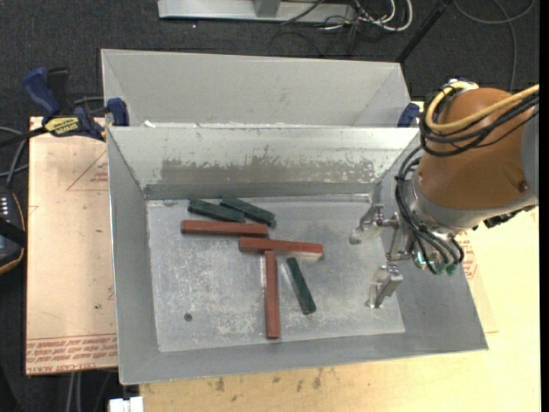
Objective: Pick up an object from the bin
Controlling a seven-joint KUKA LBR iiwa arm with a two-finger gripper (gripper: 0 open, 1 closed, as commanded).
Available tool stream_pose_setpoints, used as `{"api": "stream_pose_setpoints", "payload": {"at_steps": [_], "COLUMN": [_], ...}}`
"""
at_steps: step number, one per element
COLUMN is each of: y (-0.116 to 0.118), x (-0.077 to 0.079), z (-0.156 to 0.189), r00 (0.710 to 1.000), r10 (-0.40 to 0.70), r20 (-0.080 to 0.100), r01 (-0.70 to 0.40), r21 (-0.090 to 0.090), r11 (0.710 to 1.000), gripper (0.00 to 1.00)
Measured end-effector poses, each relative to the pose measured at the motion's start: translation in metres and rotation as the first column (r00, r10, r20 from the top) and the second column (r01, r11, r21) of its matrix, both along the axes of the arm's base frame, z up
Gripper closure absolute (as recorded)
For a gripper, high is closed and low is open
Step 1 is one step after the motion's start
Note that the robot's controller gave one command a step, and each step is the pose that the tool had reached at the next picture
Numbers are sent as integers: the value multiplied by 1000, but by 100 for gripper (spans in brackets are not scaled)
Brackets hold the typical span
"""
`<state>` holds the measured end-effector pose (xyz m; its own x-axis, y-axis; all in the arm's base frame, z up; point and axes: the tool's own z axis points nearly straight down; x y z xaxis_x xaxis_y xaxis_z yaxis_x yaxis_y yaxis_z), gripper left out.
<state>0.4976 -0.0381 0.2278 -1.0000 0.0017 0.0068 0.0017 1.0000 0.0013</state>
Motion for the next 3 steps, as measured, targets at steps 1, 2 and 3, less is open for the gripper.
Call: {"api": "stream_pose_setpoints", "payload": {"at_steps": [1, 2, 3], "y": [0, 28, 44], "x": [2, 58, 72], "z": [3, -36, -66], "r00": [1000, 998, 980], "r10": [2, 57, 199], "r20": [7, 17, 13], "r01": [-2, -57, -199], "r21": [-1, -2, -1], "r11": [1000, 998, 980], "gripper": [0, 0, 0]}}
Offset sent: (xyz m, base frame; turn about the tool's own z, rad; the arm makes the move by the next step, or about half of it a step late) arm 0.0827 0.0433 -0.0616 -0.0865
